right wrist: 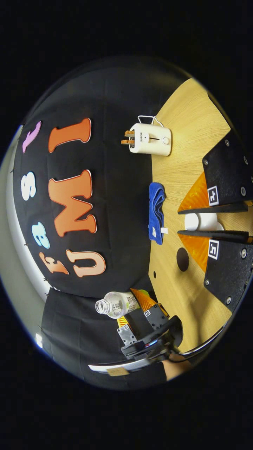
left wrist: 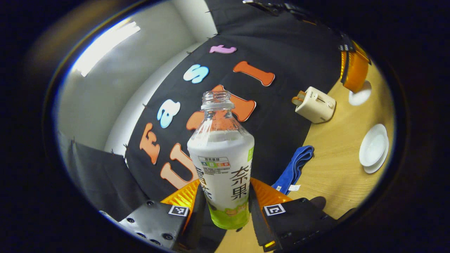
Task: Open the teacup lid with one hand, grasp the water bottle and pour water into the teacup with the other hand; after pouring, place the water bottle on the coaster and then close the teacup lid.
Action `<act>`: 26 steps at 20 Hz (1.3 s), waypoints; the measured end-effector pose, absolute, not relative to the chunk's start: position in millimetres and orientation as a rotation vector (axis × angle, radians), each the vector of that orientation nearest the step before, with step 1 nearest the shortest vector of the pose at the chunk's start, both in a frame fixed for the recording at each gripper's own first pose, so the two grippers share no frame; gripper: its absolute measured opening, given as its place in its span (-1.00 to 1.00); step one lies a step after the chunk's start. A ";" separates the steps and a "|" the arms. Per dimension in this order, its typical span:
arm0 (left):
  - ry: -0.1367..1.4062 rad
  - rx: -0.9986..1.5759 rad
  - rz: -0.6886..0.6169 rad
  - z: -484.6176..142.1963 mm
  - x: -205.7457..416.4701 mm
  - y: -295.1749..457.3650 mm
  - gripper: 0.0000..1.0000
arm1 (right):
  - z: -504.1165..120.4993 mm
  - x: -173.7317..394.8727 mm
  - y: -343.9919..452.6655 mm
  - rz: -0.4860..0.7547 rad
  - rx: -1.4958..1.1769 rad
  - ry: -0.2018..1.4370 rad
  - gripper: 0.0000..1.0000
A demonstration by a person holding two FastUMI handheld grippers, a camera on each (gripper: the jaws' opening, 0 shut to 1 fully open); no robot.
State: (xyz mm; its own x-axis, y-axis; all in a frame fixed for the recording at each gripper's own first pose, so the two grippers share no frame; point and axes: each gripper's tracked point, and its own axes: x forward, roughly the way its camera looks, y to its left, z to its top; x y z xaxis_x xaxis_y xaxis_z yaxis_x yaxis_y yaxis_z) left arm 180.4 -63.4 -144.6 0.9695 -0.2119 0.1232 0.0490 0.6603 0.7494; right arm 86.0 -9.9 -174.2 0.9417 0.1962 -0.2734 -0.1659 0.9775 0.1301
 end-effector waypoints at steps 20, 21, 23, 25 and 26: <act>0.229 -0.008 -0.257 -258.1 249.0 -61.9 0.27 | -197.4 112.2 -10.4 0.164 0.041 0.360 -0.58; 0.249 -0.013 -0.259 -264.6 248.1 -63.1 0.27 | -200.0 112.9 -10.0 0.168 0.038 0.366 -0.58; 0.282 -0.014 -0.259 -276.7 248.6 -63.1 0.22 | -203.4 113.9 -9.4 0.174 0.031 0.376 -0.58; 0.303 -0.009 -0.264 -284.7 249.5 -63.0 0.31 | -206.2 114.4 -8.5 0.178 0.027 0.382 -0.58; 0.308 -0.009 -0.274 -286.6 251.0 -65.3 0.31 | -207.2 114.4 -8.3 0.181 0.028 0.384 -0.58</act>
State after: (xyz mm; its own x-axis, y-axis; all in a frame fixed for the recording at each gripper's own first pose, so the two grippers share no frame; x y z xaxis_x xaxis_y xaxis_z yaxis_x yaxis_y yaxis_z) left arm 251.0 -65.3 -286.6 0.9162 -0.2680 -0.2980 0.2651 0.9629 -0.0506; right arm 114.4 -8.3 -207.2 0.9114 0.1803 -0.3699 -0.1699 0.9836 0.0609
